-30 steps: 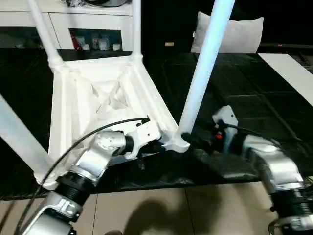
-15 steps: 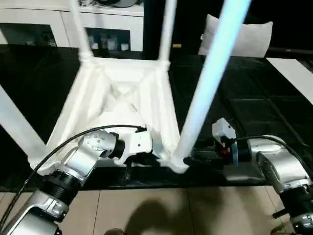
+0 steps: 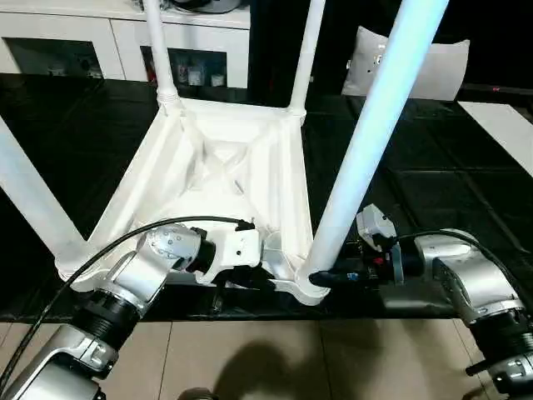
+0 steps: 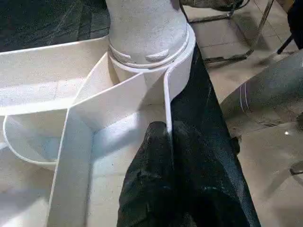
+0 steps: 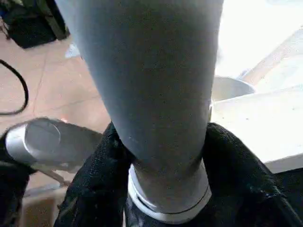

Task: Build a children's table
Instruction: Rotate leg to tighten

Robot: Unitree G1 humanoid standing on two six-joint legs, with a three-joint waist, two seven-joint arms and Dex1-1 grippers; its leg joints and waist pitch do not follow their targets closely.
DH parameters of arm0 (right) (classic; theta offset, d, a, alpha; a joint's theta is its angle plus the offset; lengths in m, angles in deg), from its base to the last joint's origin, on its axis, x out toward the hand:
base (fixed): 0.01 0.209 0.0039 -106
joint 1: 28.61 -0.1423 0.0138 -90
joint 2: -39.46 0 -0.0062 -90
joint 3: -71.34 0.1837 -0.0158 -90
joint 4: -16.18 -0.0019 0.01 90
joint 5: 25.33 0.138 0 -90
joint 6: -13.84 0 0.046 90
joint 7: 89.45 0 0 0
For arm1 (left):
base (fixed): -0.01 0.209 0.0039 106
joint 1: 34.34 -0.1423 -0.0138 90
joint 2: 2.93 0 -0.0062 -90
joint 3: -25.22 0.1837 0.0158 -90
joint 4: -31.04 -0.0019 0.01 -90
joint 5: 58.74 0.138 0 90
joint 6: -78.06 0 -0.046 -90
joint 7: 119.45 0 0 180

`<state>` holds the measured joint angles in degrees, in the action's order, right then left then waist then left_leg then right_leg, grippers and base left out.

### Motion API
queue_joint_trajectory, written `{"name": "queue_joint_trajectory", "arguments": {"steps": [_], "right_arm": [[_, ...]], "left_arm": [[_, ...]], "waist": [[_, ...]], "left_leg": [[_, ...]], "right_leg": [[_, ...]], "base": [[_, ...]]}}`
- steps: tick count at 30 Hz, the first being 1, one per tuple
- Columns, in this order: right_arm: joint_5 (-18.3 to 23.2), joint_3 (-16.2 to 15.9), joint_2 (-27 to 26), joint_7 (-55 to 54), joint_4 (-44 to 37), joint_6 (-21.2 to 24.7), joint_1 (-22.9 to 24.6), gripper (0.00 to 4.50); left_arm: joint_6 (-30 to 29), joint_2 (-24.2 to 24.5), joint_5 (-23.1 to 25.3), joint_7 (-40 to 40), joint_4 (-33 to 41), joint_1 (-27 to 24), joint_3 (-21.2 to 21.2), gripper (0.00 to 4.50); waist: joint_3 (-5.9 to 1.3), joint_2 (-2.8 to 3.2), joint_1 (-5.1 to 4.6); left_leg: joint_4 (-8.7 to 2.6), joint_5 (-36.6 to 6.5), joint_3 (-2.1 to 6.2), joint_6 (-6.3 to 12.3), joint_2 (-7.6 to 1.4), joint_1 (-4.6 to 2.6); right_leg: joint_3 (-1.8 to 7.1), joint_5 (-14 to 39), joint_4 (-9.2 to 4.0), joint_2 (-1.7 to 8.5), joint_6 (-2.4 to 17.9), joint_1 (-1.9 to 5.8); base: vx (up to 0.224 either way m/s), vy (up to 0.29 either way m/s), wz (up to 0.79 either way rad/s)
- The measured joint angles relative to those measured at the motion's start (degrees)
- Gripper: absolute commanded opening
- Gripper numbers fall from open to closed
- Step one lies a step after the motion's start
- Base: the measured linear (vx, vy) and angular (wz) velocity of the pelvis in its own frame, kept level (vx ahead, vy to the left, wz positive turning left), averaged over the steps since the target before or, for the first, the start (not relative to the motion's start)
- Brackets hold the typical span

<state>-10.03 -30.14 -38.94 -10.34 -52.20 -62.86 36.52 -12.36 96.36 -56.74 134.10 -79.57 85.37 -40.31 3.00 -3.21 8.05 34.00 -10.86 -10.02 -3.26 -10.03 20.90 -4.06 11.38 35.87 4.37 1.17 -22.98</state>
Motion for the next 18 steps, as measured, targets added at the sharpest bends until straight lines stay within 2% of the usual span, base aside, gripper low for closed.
{"name": "queue_joint_trajectory", "arguments": {"steps": [3, 5, 8, 10, 12, 14, 15, 18], "right_arm": [[0.23, 0.61, -1.66, 0.53, 3.05, -0.72, -0.76, 1.96], [0.06, 0.89, -3.17, 0.24, 6.31, -2.01, -1.97, 1.95], [-0.71, 1.45, -5.57, -3.41, 11.28, -4.25, -3.45, 1.95], [-1.71, 2.63, -8.2, -9.15, 16.54, -5.95, -5.67, 1.95], [-2.29, 3.62, -9.73, -14.87, 19.51, -6.78, -7.2, 1.95], [-2.18, 4.72, -11.12, -18.53, 22.76, -7.1, -8.77, 1.94], [-2.25, 5.33, -12.39, -23.26, 25.87, -7.2, -10.95, 1.94], [-2.2, 6.68, -13.8, -30.0, 29.54, -7.83, -13.31, 1.94]], "left_arm": [[-1.69, -0.13, -0.1, -0.26, 0.4, -0.47, -0.68, 0.0], [-3.83, -0.33, -0.07, -1.44, 0.89, -1.06, -1.33, 0.0], [-8.31, -0.98, 0.33, -4.62, 1.58, -2.04, -2.69, 0.0], [-13.25, -2.93, 1.12, -9.21, 1.92, -2.28, -4.07, 0.0], [-16.3, -4.89, 1.86, -13.04, 1.96, -2.2, -4.84, 0.0], [-18.65, -6.65, 2.37, -15.99, 1.98, -2.11, -5.46, 0.0], [-21.15, -8.6, 3.19, -19.97, 1.67, -1.41, -5.94, 0.0], [-24.71, -12.72, 4.55, -26.3, 0.4, 0.09, -6.65, 0.0]], "waist": [[-0.03, 0.0, -0.11], [-0.04, 0.01, -0.5], [-0.04, 0.01, -1.83], [-0.05, -0.05, -3.21], [-0.05, -0.06, -4.65], [-0.07, -0.03, -5.45], [-0.05, -0.01, -6.3], [-0.03, 0.03, -6.75]], "left_leg": [[0.03, 0.01, -0.01, -0.02, -0.01, -0.09], [0.05, 0.03, -0.02, -0.07, -0.01, -0.4], [0.05, 0.05, -0.01, -0.13, -0.02, -0.93], [0.07, 0.05, 0.01, -0.14, -0.02, -1.51], [0.08, 0.04, 0.33, -0.14, -0.02, -1.35], [0.09, 0.04, 0.61, -0.14, -0.07, -1.27], [0.18, 0.04, 0.72, -0.13, -0.06, -1.18], [0.15, 0.04, 0.81, -0.12, -0.06, -1.03]], "right_leg": [[0.01, 0.0, 0.09, 0.0, 0.0, 0.06], [0.03, -0.02, 0.12, 0.0, 0.04, 0.27], [0.03, 0.18, 0.1, 0.0, -0.3, 0.89], [0.0, 0.21, -0.05, 0.0, -0.35, 1.09], [-0.42, 0.21, -0.66, 0.02, -0.35, 1.19], [-1.04, 0.22, -1.12, 0.18, -0.35, 1.31], [-1.65, 0.21, -1.31, 0.51, -0.34, 1.25], [-2.15, 0.18, -1.84, 0.71, -0.3, 1.06]], "base": [[0.0, 0.0, 0.0], [0.0, 0.0, 0.0], [-0.018, 0.001, -0.01], [-0.027, 0.001, -0.02], [-0.047, 0.029, -0.19], [-0.025, 0.02, -0.1], [0.0, 0.0, 0.0], [0.0, 0.0, 0.0]]}}
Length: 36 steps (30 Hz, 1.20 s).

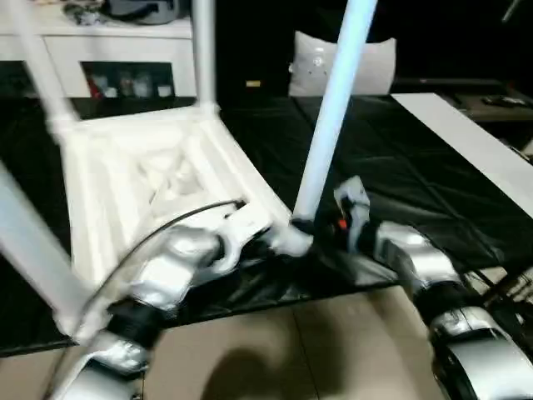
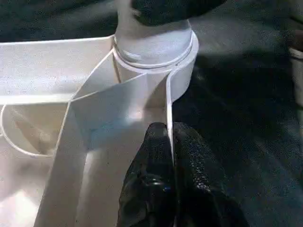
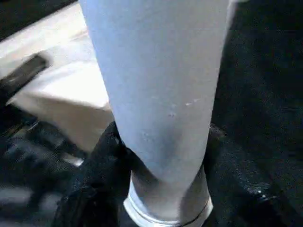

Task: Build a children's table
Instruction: Rotate leg to tighten

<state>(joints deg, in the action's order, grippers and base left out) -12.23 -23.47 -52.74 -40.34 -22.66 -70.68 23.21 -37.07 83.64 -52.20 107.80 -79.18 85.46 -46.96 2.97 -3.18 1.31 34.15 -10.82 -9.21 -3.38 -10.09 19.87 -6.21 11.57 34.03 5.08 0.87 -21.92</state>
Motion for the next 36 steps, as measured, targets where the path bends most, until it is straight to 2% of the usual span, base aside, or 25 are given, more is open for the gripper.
{"name": "queue_joint_trajectory", "arguments": {"steps": [2, 3, 6, 8, 10, 13, 16, 19, 23, 28, 36], "right_arm": [[0.15, 1.38, -1.2, -3.05, -0.52, 0.18, 0.48, 1.94], [-0.44, 3.37, -3.68, -9.11, -5.03, 1.02, 3.03, 2.49], [-1.55, 6.15, -8.61, -20.11, -14.19, 4.18, 8.26, 2.83], [-2.1, 6.08, -9.24, -21.77, -18.41, 6.37, 9.42, 3.06], [-2.18, 5.37, -9.01, -21.25, -21.58, 7.38, 9.77, 3.15], [-1.5, 4.16, -7.28, -19.8, -23.82, 6.72, 10.66, 3.54], [-0.19, 3.41, -4.46, -15.68, -26.49, 6.26, 11.61, 3.73], [0.77, 3.06, 0.14, -9.14, -33.12, 7.09, 13.93, 4.0], [1.02, 2.13, 6.69, -0.95, -37.21, 8.14, 15.57, 4.38], [2.01, 0.09, 11.94, 7.29, -37.25, 8.11, 16.05, 4.38], [3.24, -4.08, 15.75, 20.83, -37.39, 9.09, 16.05, 3.6]], "left_arm": [[-1.06, -1.61, 0.01, -2.62, -1.11, 0.75, -0.59, 0.0], [-1.61, -3.4, 0.44, -5.22, -2.73, 1.93, -0.84, 0.0], [-1.99, -5.58, 0.8, -7.89, -3.51, 2.87, -1.09, 0.0], [-1.36, -5.27, 0.83, -7.45, -3.23, 2.99, -0.88, 0.0], [-0.06, -4.11, 0.95, -6.57, -2.49, 2.97, -0.34, 0.0], [1.28, -2.91, 1.07, -5.46, -1.36, 2.44, 0.2, 0.0], [3.19, -1.65, 1.03, -3.85, -1.21, 2.21, 0.79, 0.0], [6.1, 0.5, 0.83, -1.11, -1.03, 1.81, 1.62, 0.0], [10.36, 4.18, -0.07, 3.7, -1.01, 1.03, 2.21, 0.0], [15.02, 7.96, -1.19, 9.86, -1.01, 0.28, 2.87, 0.0], [22.4, 13.55, -2.89, 20.67, -1.01, 0.05, 4.63, 0.0]], "waist": [[-0.04, 0.05, 0.2], [-0.03, 0.05, 0.46], [0.14, 0.34, 1.12], [0.14, 0.34, 1.66], [0.14, 0.34, 2.11], [0.13, 0.38, 2.73], [0.14, 0.4, 3.4], [0.16, 0.48, 3.99], [0.16, 0.47, 4.47], [0.16, 0.47, 5.01], [0.15, 0.4, 5.99]], "left_leg": [[0.08, 0.0, -0.01, 0.0, 0.01, 0.11], [0.08, 0.0, -0.03, 0.01, 0.01, 0.11], [0.03, -0.02, -0.21, 0.05, 0.12, 0.23], [-0.07, -0.08, -0.52, 0.11, 0.2, 0.3], [-0.39, -0.02, -0.56, 0.05, 0.14, 0.6], [-0.75, 0.0, -0.58, 0.03, 0.06, 0.67], [-0.93, 0.07, -0.62, 0.13, 0.01, 0.71], [-0.99, 0.17, -0.66, 0.32, 0.02, 0.7], [-0.88, -0.02, -0.65, 0.0, 0.03, 0.56], [-0.72, -0.02, -0.65, -0.01, 0.05, 0.53], [-0.67, -0.03, -0.63, 0.0, 0.06, 0.57]], "right_leg": [[-0.09, -0.15, 0.0, 0.09, 0.25, 0.06], [-0.07, -0.18, 0.0, 0.08, 0.29, -0.01], [0.15, -0.85, 0.05, 0.16, 0.53, -0.32], [0.52, -1.81, 0.07, 0.19, 0.26, -0.6], [0.49, -1.92, 0.18, 0.15, 0.2, -1.11], [0.46, -1.96, 0.4, 0.04, 0.47, -1.39], [0.46, -1.83, 0.38, -0.02, 0.48, -1.52], [0.48, -1.79, 0.33, -0.02, 0.46, -1.51], [0.49, -1.8, 0.32, 0.0, 0.47, -1.34], [0.51, -1.75, 0.32, 0.04, 0.29, -1.23], [0.5, -1.85, 0.33, 0.08, 0.45, -1.18]], "base": [[0.0, 0.0, 0.0], [0.0, 0.0, 0.0], [0.0, 0.0, 0.0], [0.0, 0.0, 0.0], [0.0, 0.0, 0.0], [0.018, -0.018, 0.0], [0.0, 0.0, 0.0], [0.0, 0.0, 0.0], [0.0, 0.0, 0.0], [0.0, 0.0, 0.0], [0.0, 0.0, 0.0]]}}
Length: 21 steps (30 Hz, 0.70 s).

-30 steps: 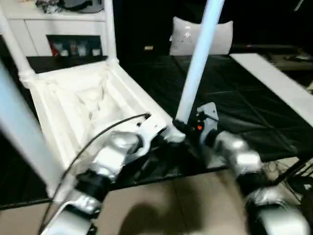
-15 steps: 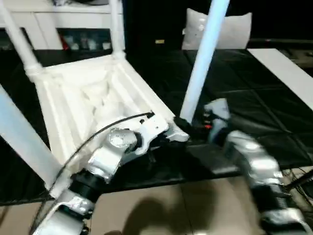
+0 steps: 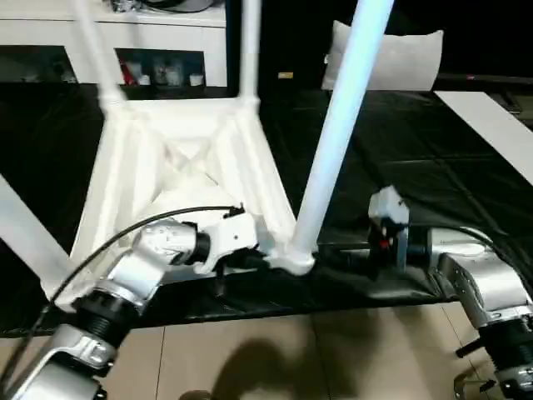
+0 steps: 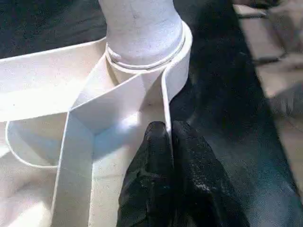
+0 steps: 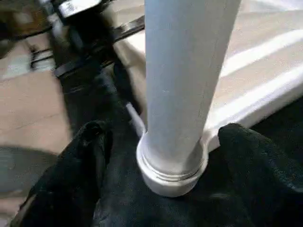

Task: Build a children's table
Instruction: Rotate leg to tighten

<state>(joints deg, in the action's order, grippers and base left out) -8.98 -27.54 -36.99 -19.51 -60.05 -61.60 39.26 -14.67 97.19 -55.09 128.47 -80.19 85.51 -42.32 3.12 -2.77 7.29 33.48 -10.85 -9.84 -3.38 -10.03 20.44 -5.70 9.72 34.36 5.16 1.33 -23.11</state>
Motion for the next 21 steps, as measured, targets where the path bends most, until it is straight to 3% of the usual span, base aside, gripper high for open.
{"name": "queue_joint_trajectory", "arguments": {"steps": [6, 21], "right_arm": [[0.38, -2.85, 0.16, 5.05, 2.09, 0.53, -1.53, 3.09], [1.22, -3.16, -1.72, 8.69, 7.61, 0.72, -2.5, 2.04]], "left_arm": [[2.07, 0.63, -1.51, 5.06, 0.03, 0.06, 1.28, 0.0], [2.17, 0.21, -2.39, 6.79, 0.03, 0.35, 1.88, 0.0]], "waist": [[0.0, 0.0, 1.12], [0.0, -0.01, 1.28]], "left_leg": [[0.06, 0.0, 0.0, 0.0, 0.01, -0.01], [0.14, 0.0, 0.0, 0.0, 0.0, -0.01]], "right_leg": [[0.0, -0.01, 0.06, 0.02, 0.02, 0.01], [0.0, -0.02, 0.09, 0.04, 0.03, 0.06]], "base": [[0.0, 0.0, 0.0], [0.0, 0.0, 0.0]]}}
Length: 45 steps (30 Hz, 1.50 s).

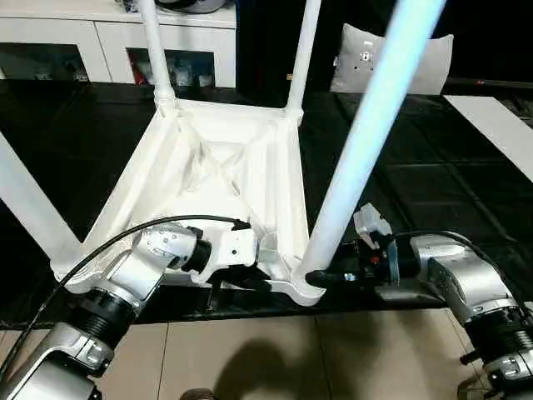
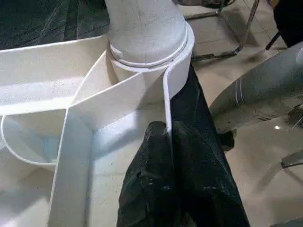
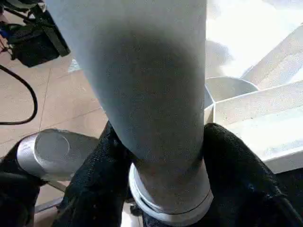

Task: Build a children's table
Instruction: Rotate leg to tighten

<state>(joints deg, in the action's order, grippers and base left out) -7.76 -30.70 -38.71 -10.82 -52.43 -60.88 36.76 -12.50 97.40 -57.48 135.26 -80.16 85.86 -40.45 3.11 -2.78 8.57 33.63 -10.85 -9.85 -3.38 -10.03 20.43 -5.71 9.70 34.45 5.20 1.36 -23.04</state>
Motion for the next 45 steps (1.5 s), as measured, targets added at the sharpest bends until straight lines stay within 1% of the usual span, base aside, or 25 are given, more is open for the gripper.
{"name": "queue_joint_trajectory", "arguments": {"steps": [3, 4, 7, 8, 9, 13, 17, 18, 20, 21, 22, 23, 25, 27, 28, 30, 32, 34, 36, 38, 40, 42, 43, 44, 45], "right_arm": [[0.39, 1.02, -0.03, -1.05, -1.89, 2.0, 1.5, 2.0], [0.42, 2.14, -0.22, -3.41, -4.11, 3.57, 3.11, 1.99], [0.33, 3.19, -0.98, -7.43, -5.61, 5.53, 4.13, 1.98], [0.23, 3.79, -2.29, -9.9, -6.43, 6.39, 4.76, 1.98], [-0.03, 4.99, -3.97, -13.94, -6.89, 7.59, 5.08, 1.98], [-1.81, 8.39, -10.09, -27.57, -7.29, 10.83, 4.61, 1.97], [-4.53, 12.34, -18.38, -44.86, -7.35, 14.76, 2.17, 1.97], [-5.21, 13.68, -20.81, -50.22, -6.89, 14.89, 1.34, 1.97], [-6.23, 14.57, -23.1, -55.66, -6.03, 13.66, 0.52, 1.97], [-6.23, 14.63, -23.53, -57.03, -5.55, 12.95, 0.25, 2.31], [-6.24, 14.63, -23.74, -57.5, -5.45, 12.56, 0.21, 2.51], [-6.24, 14.65, -23.89, -57.54, -5.35, 11.85, 0.22, 2.65], [-6.18, 14.78, -24.45, -57.36, -5.24, 10.85, 0.32, 2.67], [-6.06, 14.75, -24.18, -56.18, -5.36, 10.25, 0.64, 3.0], [-5.98, 14.74, -23.99, -55.56, -5.53, 10.09, 0.85, 3.0], [-5.96, 14.62, -22.94, -54.1, -5.9, 9.13, 1.58, 3.2], [-5.28, 13.73, -19.86, -49.99, -6.85, 8.25, 2.76, 3.3], [-3.65, 13.36, -16.7, -44.55, -7.9, 7.69, 3.91, 3.53], [-3.04, 13.06, -13.85, -39.68, -8.71, 7.34, 4.86, 3.58], [-2.35, 12.61, -11.14, -35.64, -9.17, 6.94, 5.27, 3.85], [-2.17, 12.35, -8.12, -31.49, -9.42, 6.4, 5.49, 4.0], [-2.24, 11.36, -4.42, -27.05, -9.34, 5.09, 5.66, 4.23], [-2.31, 11.38, -3.41, -25.82, -9.3, 4.39, 5.65, 4.23], [-2.4, 11.34, -2.62, -24.75, -9.28, 3.9, 5.65, 4.36], [-2.49, 10.8, -1.7, -22.82, -9.0, 2.85, 5.56, 4.36]], "left_arm": [[-2.77, -1.15, -0.64, -0.47, 0.36, -0.27, -0.56, 0.0], [-5.48, -1.95, -0.79, -1.75, 1.05, -0.8, -1.16, 0.0], [-8.59, -2.97, -0.76, -4.24, 1.38, -0.94, -1.47, 0.0], [-10.28, -3.69, -0.67, -5.74, 1.74, -1.25, -1.91, 0.0], [-12.38, -4.81, -0.25, -8.34, 1.88, -1.53, -2.94, 0.0], [-18.83, -8.86, 1.01, -16.62, 1.95, -1.42, -5.03, 0.0], [-25.95, -15.19, 2.84, -27.76, 0.83, 0.24, -7.38, 0.0], [-27.56, -17.66, 3.15, -31.52, -0.49, 1.32, -7.94, 0.0], [-28.73, -20.41, 3.91, -35.84, -1.34, 2.16, -8.25, 0.0], [-29.06, -20.93, 3.99, -36.94, -1.37, 2.32, -8.25, 0.0], [-29.06, -21.07, 4.0, -37.34, -1.36, 2.36, -8.24, 0.0], [-28.87, -20.96, 4.06, -37.34, -1.31, 2.38, -8.14, 0.0], [-27.78, -20.27, 4.25, -37.13, -1.17, 2.37, -7.55, 0.0], [-26.54, -19.45, 4.82, -36.17, -1.03, 2.37, -6.95, 0.0], [-25.99, -19.06, 5.04, -35.83, -0.94, 2.37, -6.6, 0.0], [-25.19, -18.28, 5.25, -35.0, -0.91, 2.37, -6.3, 0.0], [-23.74, -17.12, 5.22, -33.57, -0.85, 2.29, -5.59, 0.0], [-21.94, -15.84, 5.21, -32.33, -0.9, 2.04, -5.29, 0.0], [-20.25, -14.55, 5.21, -31.16, -1.19, 1.83, -5.26, 0.0], [-18.47, -13.53, 5.16, -29.64, -1.56, 1.64, -5.17, 0.0], [-16.19, -12.04, 5.01, -27.23, -1.66, 1.23, -4.94, 0.0], [-13.22, -9.54, 4.13, -23.46, -1.64, 0.96, -4.2, 0.0], [-12.1, -8.8, 3.68, -21.95, -1.63, 0.74, -4.07, 0.0], [-11.32, -8.22, 3.41, -20.73, -1.63, 0.65, -3.93, 0.0], [-9.75, -6.94, 3.39, -18.99, -1.65, 0.64, -3.52, 0.0]], "waist": [[0.0, 0.0, 0.21], [0.0, 0.0, 0.32], [0.0, 0.0, -0.29], [0.0, 0.01, -0.46], [-0.01, 0.02, -0.82], [-0.05, 0.08, -3.29], [-0.08, 0.15, -4.79], [-0.08, 0.16, -5.02], [-0.1, 0.19, -5.08], [-0.1, 0.19, -5.03], [-0.11, 0.2, -4.93], [-0.12, 0.22, -4.77], [-0.12, 0.24, -4.25], [-0.12, 0.27, -3.78], [-0.1, 0.29, -3.68], [-0.08, 0.34, -3.56], [-0.03, 0.47, -3.32], [-0.03, 0.5, -3.3], [-0.03, 0.51, -3.36], [-0.02, 0.52, -3.34], [-0.02, 0.52, -3.19], [-0.02, 0.52, -2.77], [-0.02, 0.52, -2.63], [-0.02, 0.52, -2.47], [-0.02, 0.49, -2.14]], "left_leg": [[0.01, 0.0, 0.0, 0.0, 0.0, 0.01], [0.02, 0.0, -0.01, 0.0, 0.0, -0.02], [0.06, 0.03, -0.02, -0.03, 0.0, -0.27], [0.04, 0.04, -0.02, -0.05, -0.01, -0.37], [0.05, 0.07, -0.02, -0.09, -0.01, -0.44], [0.05, 0.15, 0.0, -0.22, -0.02, -0.39], [0.05, 0.16, 0.04, -0.23, -0.02, -0.33], [0.05, 0.16, 0.04, -0.23, -0.01, -0.32], [0.03, 0.14, 0.01, -0.2, 0.05, -0.28], [0.01, 0.07, 0.01, -0.1, 0.09, -0.22], [-0.02, 0.02, 0.0, -0.06, 0.09, -0.21], [-0.09, -0.02, 0.0, -0.07, 0.1, -0.23], [-0.46, -0.03, 0.0, -0.11, 0.08, -0.19], [-0.68, -0.01, 0.0, -0.11, 0.03, -0.17], [-0.71, -0.01, 0.0, -0.11, 0.01, -0.17], [-0.75, -0.02, 0.0, -0.12, 0.0, -0.18], [-0.74, -0.03, 0.0, -0.13, 0.04, -0.23], [-0.71, -0.03, -0.01, -0.13, 0.04, -0.22], [-0.7, -0.03, -0.02, -0.13, 0.04, -0.22], [-0.68, -0.02, -0.01, -0.14, 0.03, -0.23], [-0.62, -0.02, -0.01, -0.14, 0.02, -0.22], [-0.57, -0.02, -0.01, -0.14, 0.02, -0.28], [-0.56, -0.02, 0.0, -0.14, 0.02, -0.32], [-0.54, -0.02, 0.0, -0.14, 0.01, -0.33], [-0.49, -0.02, 0.02, -0.14, 0.01, -0.35]], "right_leg": [[0.0, 0.0, 0.0, 0.0, 0.0, 0.0], [0.01, 0.0, 0.01, 0.01, 0.0, 0.02], [0.02, 0.15, 0.04, 0.01, -0.26, 0.19], [0.02, 0.17, 0.03, 0.01, -0.3, 0.28], [0.03, 0.18, 0.04, 0.01, -0.32, 0.32], [-0.07, 0.19, -0.11, 0.01, -0.33, 0.33], [-0.16, 0.18, -0.34, 0.0, -0.33, 0.17], [-0.15, 0.18, -0.41, 0.01, -0.33, 0.1], [-0.04, 0.13, -0.43, 0.02, -0.34, -0.07], [-0.02, -0.01, -0.42, 0.04, -0.31, -0.07], [-0.01, -0.1, -0.39, 0.04, -0.3, -0.07], [0.0, -0.18, -0.37, 0.03, -0.3, -0.07], [-0.01, -0.32, -0.35, -0.02, -0.04, -0.11], [-0.03, -0.18, -0.35, -0.11, -0.03, -0.13], [-0.04, -0.15, -0.35, -0.13, -0.03, -0.14], [-0.04, -0.12, -0.35, -0.14, -0.03, -0.15], [-0.02, -0.11, -0.38, -0.11, -0.04, -0.15], [-0.01, -0.11, -0.38, -0.1, -0.04, -0.14], [-0.01, -0.14, -0.36, -0.11, -0.01, -0.11], [-0.02, -0.03, -0.35, -0.11, -0.19, -0.1], [-0.02, 0.0, -0.33, -0.11, -0.26, -0.09], [-0.02, 0.0, -0.33, -0.11, -0.26, -0.07], [-0.02, 0.0, -0.33, -0.11, -0.26, -0.06], [-0.02, -0.01, -0.32, -0.11, -0.26, -0.06], [-0.02, -0.02, -0.31, -0.11, -0.23, -0.06]], "base": [[0.0, 0.0, 0.0], [0.0, 0.0, 0.0], [0.0, 0.0, 0.0], [0.0, 0.0, 0.0], [0.0, 0.0, 0.0], [0.0, 0.0, 0.0], [0.0, 0.0, 0.0], [0.0, 0.0, 0.0], [0.0, 0.0, 0.0], [0.0, 0.0, 0.0], [0.0, 0.0, 0.0], [0.0, 0.0, 0.0], [0.0, 0.0, 0.0], [0.0, 0.0, 0.0], [0.0, 0.0, 0.0], [0.0, 0.0, 0.0], [0.0, 0.0, 0.0], [0.0, 0.0, 0.0], [0.0, 0.0, 0.0], [0.0, 0.0, 0.0], [0.0, 0.0, 0.0], [0.0, 0.0, 0.0], [0.0, 0.0, 0.0], [0.0, 0.0, 0.0], [0.0, 0.0, 0.0]]}}
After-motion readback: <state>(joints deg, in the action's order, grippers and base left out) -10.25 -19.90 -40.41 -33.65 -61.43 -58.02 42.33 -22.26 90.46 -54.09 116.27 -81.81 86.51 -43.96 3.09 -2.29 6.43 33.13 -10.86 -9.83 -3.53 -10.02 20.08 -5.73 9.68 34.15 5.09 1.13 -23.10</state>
